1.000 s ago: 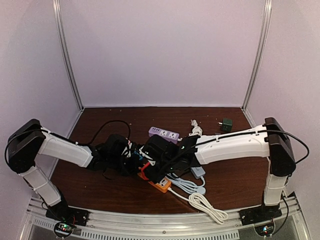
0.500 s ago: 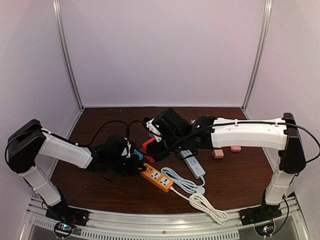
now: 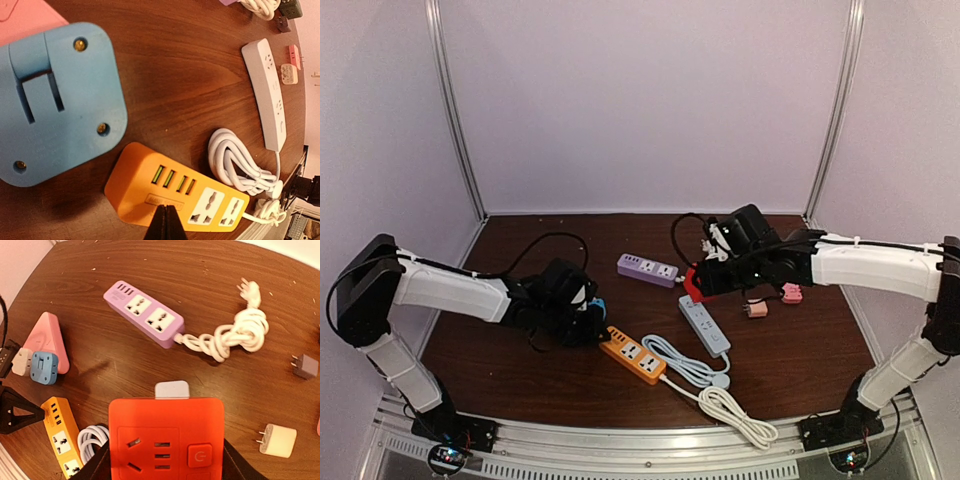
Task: Pull the plug off the socket
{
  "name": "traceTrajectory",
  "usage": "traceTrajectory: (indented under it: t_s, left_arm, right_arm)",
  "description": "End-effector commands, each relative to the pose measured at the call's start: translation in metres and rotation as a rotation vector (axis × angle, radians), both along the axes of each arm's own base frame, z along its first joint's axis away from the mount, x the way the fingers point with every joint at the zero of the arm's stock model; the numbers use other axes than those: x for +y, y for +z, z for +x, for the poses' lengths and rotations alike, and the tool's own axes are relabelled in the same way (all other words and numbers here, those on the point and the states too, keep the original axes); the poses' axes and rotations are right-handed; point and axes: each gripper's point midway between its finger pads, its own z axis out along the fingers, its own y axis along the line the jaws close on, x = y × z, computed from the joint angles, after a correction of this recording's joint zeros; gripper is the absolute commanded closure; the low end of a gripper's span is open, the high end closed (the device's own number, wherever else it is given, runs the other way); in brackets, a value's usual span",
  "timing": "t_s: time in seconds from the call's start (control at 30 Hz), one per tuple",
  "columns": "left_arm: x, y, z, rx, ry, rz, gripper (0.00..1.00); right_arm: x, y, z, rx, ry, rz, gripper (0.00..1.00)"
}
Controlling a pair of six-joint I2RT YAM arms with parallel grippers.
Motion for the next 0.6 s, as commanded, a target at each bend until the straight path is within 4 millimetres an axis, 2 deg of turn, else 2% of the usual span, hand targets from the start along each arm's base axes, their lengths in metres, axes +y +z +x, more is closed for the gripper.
traceTrajectory:
  t_s: [0.0,0.13,0.3,0.4,0.57]
  left_arm:
    - [0.0,0.027,0.008,-0.061,-0.027,0.045,1.0]
    - [-0.004,0.048,0.012,-0.097,-0.028,0.024,1.0]
    - [0.0,0.062,0.016,-0.126,-0.013,0.03,1.0]
    - [0.003,0.069,0.017,-0.14,0.001,0.034,1.0]
    - [0.006,0.074,0.018,-0.154,0.009,0.041,1.0]
  right_arm:
    - [-0.039,0.006,0.006,0.029,-0.121,0.19,1.0]
    - [-0.08,-0.016,0.0,0.076,-0.204,0.251,1.0]
    - [-0.113,-0.036,-0.009,0.123,-0.269,0.343,1.0]
    - [-0.124,-0.047,-0.015,0.15,-0.291,0.391,1.0]
    - [-0.13,-0.06,-0.023,0.187,-0.299,0.455,0.98]
